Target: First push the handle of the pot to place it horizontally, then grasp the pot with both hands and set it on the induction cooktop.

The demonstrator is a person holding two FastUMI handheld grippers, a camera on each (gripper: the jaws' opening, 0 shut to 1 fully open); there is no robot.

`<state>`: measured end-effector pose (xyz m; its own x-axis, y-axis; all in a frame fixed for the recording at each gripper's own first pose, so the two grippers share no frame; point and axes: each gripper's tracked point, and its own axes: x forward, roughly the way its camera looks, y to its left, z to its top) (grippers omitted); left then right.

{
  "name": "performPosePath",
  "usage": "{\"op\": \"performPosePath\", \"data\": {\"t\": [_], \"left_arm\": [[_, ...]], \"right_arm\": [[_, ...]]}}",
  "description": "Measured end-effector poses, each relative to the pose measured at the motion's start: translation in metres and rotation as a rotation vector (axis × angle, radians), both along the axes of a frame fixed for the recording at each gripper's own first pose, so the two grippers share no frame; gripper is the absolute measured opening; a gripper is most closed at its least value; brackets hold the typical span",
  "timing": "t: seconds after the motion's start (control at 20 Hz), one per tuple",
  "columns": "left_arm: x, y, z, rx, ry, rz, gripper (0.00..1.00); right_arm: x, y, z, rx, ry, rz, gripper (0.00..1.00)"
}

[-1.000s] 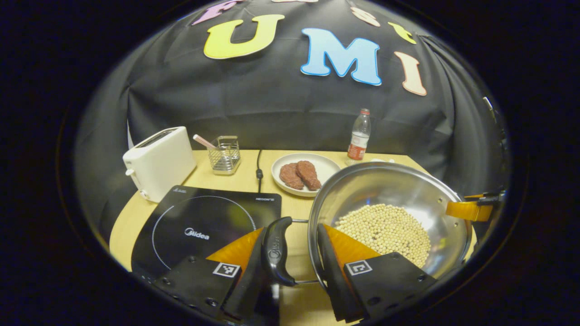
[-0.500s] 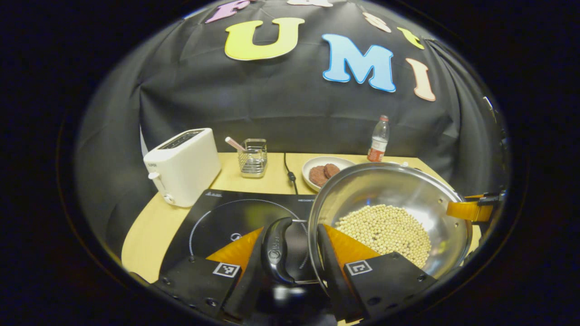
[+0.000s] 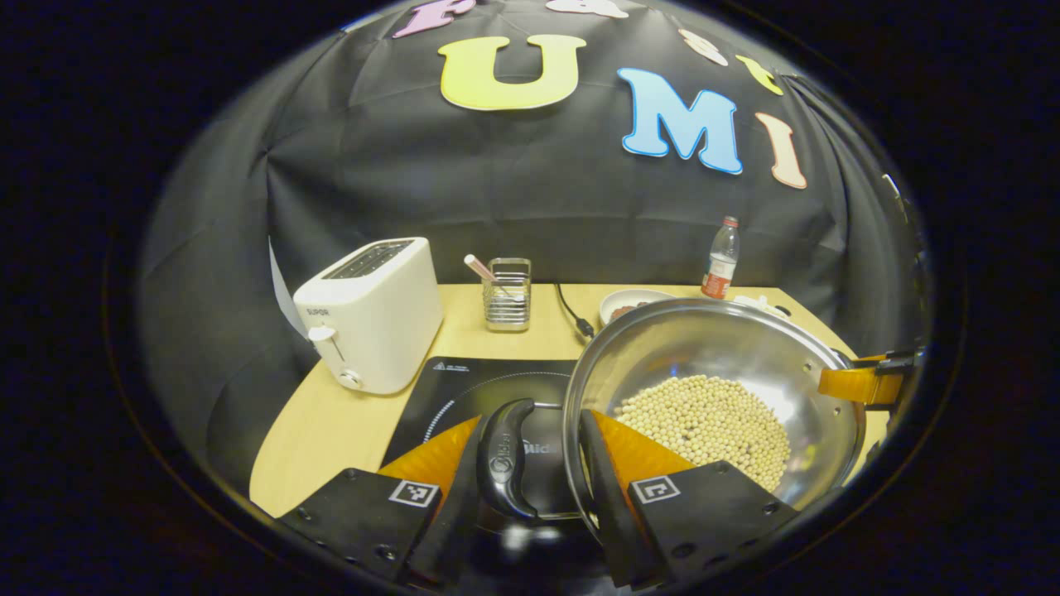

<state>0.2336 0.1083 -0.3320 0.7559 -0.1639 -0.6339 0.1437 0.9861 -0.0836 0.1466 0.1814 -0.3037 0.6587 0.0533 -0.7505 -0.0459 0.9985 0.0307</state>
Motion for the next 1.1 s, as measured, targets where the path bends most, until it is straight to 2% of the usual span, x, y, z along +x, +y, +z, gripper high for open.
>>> {"op": "performPosePath", "data": {"t": [0.15,0.2,0.3,0.35,0.45,0.5,0.55,0.6,0.7,0.75,0.85,0.9,1.1], "left_arm": [[0.011,0.026,-0.004,0.013,-0.006,0.002,0.66],[0.012,0.032,-0.007,0.015,-0.007,0.005,0.7],[0.017,0.047,-0.01,0.023,-0.005,0.008,0.7],[0.02,0.054,-0.012,0.028,-0.004,0.01,0.66],[0.024,0.067,-0.018,0.04,-0.004,0.015,0.66],[0.027,0.073,-0.02,0.043,-0.003,0.021,0.7],[0.029,0.079,-0.022,0.047,0.0,0.025,0.66],[0.029,0.085,-0.025,0.051,0.003,0.028,0.7],[0.033,0.096,-0.03,0.06,0.004,0.032,0.7],[0.035,0.102,-0.031,0.063,0.004,0.035,0.66],[0.039,0.109,-0.036,0.068,0.006,0.037,0.65],[0.04,0.114,-0.038,0.073,0.006,0.037,0.7],[0.05,0.12,-0.041,0.092,-0.016,0.032,0.72]], "right_arm": [[0.005,0.026,-0.003,0.005,0.005,0.001,0.49],[0.006,0.033,-0.004,0.007,0.007,0.001,0.49],[0.009,0.046,-0.004,0.008,0.01,0.001,0.49],[0.009,0.054,-0.006,0.006,0.011,0.003,0.49],[0.012,0.069,-0.01,0.006,0.014,0.007,0.49],[0.013,0.076,-0.011,0.006,0.016,0.009,0.49],[0.013,0.082,-0.014,0.005,0.014,0.01,0.49],[0.015,0.088,-0.016,0.003,0.015,0.012,0.49],[0.018,0.101,-0.02,0.006,0.014,0.015,0.49],[0.018,0.104,-0.021,0.012,0.017,0.016,0.49],[0.019,0.112,-0.027,0.018,0.025,0.015,0.49],[0.019,0.115,-0.029,0.02,0.028,0.015,0.49],[0.026,0.123,-0.027,0.025,0.019,0.006,0.49]]}}
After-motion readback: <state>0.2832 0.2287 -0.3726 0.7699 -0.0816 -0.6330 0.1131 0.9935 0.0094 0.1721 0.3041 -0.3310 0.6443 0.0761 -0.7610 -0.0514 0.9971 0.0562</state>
